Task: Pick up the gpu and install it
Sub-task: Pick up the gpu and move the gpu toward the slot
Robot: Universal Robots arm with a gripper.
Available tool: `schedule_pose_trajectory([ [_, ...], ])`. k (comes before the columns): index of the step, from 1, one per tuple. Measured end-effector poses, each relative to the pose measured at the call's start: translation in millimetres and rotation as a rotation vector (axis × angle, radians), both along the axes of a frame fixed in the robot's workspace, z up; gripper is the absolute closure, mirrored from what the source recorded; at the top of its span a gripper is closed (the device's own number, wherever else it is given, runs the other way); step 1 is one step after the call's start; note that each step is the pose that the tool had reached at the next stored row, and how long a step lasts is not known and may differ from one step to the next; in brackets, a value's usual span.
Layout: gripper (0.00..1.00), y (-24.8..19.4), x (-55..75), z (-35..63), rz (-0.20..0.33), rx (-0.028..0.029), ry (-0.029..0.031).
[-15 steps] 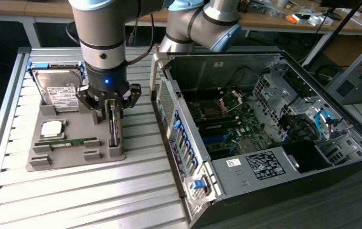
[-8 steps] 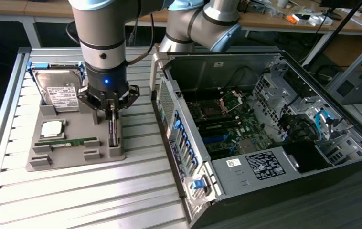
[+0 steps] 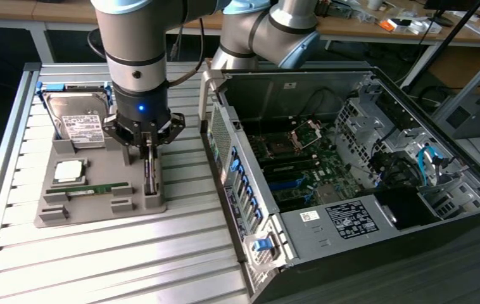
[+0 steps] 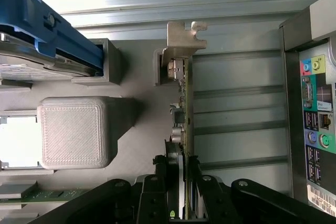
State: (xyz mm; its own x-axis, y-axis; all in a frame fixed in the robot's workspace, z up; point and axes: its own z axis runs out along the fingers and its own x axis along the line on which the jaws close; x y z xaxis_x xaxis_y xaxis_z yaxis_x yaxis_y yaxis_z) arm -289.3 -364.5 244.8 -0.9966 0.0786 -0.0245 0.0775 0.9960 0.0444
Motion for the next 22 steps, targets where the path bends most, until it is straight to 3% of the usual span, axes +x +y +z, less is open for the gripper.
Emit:
schedule_pose_trajectory([
  [22,0.73,0.0,0.0,12.1,0.0,0.0001,0.0001],
])
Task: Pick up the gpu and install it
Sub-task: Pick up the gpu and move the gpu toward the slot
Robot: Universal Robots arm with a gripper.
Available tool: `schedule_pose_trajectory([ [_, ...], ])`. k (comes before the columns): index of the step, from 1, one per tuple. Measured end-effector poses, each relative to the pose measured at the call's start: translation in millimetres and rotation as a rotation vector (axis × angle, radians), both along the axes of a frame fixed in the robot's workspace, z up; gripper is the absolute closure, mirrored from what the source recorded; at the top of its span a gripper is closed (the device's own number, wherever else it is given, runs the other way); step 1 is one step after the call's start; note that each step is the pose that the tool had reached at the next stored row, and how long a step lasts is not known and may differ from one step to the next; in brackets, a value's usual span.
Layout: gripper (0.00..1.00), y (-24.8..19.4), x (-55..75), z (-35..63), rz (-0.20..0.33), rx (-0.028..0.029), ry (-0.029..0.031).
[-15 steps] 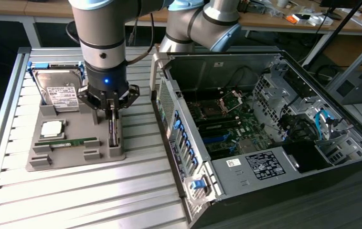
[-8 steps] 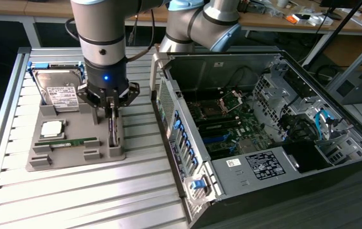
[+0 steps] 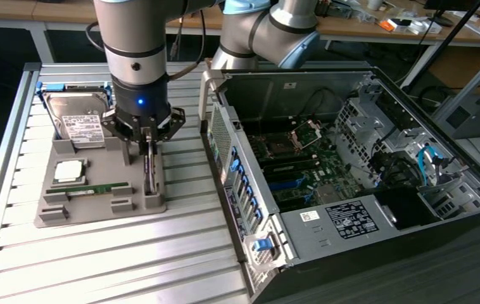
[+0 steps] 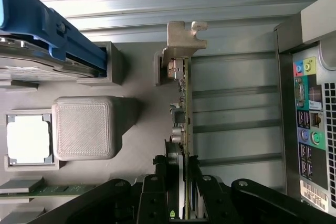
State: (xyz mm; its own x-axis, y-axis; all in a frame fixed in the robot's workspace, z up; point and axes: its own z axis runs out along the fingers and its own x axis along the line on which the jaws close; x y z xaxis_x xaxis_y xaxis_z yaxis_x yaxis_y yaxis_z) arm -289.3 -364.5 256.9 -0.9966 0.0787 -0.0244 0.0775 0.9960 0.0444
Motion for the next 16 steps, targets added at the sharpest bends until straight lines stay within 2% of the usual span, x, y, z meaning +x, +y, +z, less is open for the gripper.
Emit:
schedule_pose_trajectory([
  [16,0.73,0.0,0.0,8.8,0.0,0.0004,-0.0002],
])
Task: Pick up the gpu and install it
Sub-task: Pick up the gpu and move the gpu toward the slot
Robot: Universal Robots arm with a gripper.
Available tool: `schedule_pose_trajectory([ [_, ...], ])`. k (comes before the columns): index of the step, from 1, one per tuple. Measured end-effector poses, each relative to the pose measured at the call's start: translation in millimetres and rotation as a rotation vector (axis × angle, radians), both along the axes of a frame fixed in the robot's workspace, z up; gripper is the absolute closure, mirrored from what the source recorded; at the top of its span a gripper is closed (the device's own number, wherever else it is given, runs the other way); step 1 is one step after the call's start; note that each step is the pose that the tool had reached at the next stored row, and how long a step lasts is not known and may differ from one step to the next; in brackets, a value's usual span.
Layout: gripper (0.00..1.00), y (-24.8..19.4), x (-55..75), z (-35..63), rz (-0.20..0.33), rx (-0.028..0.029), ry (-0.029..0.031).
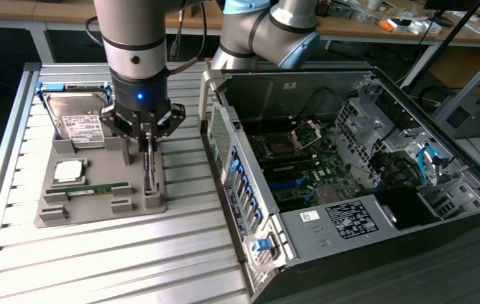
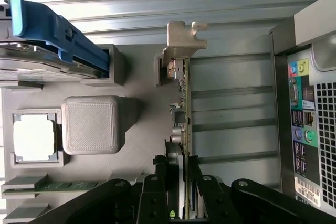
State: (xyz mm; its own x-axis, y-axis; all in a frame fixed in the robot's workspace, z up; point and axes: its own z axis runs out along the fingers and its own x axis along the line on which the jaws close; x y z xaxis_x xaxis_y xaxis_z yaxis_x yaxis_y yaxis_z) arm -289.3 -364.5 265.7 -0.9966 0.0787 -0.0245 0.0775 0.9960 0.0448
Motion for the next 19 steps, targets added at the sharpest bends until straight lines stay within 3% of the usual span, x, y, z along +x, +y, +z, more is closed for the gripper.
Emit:
schedule_pose_trajectory([
  [19,0.73,0.0,0.0,8.6,0.0,-0.0001,0.0001],
])
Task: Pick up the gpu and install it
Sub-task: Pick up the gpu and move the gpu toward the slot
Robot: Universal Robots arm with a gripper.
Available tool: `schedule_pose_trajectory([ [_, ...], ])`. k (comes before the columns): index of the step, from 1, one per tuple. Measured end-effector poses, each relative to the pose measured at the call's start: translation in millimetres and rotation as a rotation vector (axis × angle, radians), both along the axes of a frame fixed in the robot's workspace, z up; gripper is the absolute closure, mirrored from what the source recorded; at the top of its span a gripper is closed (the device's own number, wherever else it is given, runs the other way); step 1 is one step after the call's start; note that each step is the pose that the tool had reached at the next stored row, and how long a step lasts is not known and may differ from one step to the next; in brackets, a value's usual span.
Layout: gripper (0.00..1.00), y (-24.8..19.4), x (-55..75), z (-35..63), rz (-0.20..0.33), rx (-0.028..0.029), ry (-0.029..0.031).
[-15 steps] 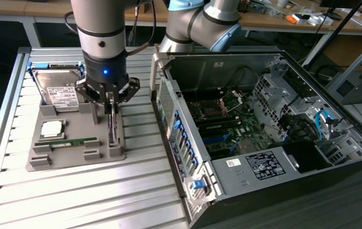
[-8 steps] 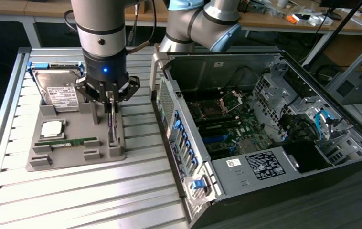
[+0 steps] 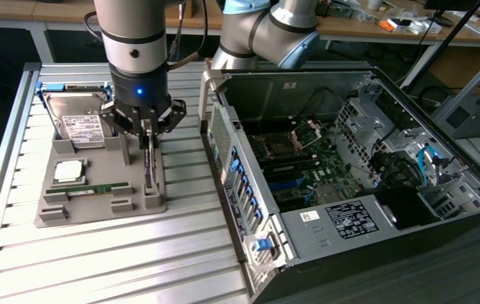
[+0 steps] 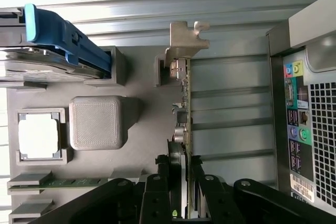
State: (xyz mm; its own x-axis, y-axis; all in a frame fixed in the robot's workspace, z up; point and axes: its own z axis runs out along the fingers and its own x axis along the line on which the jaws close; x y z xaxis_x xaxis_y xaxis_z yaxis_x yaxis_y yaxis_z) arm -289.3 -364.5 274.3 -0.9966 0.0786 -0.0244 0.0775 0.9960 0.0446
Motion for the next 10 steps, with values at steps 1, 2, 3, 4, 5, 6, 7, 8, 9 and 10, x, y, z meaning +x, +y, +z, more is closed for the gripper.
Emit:
schedule_pose_trajectory([
  [1,0.73,0.0,0.0,0.4,0.0,0.0,0.0001],
  [2,0.73,0.0,0.1,1.0,0.0,0.0,0.0001],
  [3,0.73,0.0,0.1,1.6,0.0,0.0001,0.0],
  [4,0.73,0.0,0.2,1.9,0.0,0.0001,-0.0001],
  [5,0.73,0.0,0.3,2.3,0.0,0.0001,-0.0001],
  [6,0.73,0.0,0.3,2.6,0.0,0.0001,-0.0001],
  [7,0.73,0.0,0.3,3.0,0.0,0.0001,0.0],
  [8,0.73,0.0,0.3,3.4,0.0,0.0001,-0.0001],
  [9,0.73,0.0,0.3,3.7,0.0,0.0001,-0.0001],
  [10,0.73,0.0,0.3,4.2,0.0,0.0001,-0.0001],
])
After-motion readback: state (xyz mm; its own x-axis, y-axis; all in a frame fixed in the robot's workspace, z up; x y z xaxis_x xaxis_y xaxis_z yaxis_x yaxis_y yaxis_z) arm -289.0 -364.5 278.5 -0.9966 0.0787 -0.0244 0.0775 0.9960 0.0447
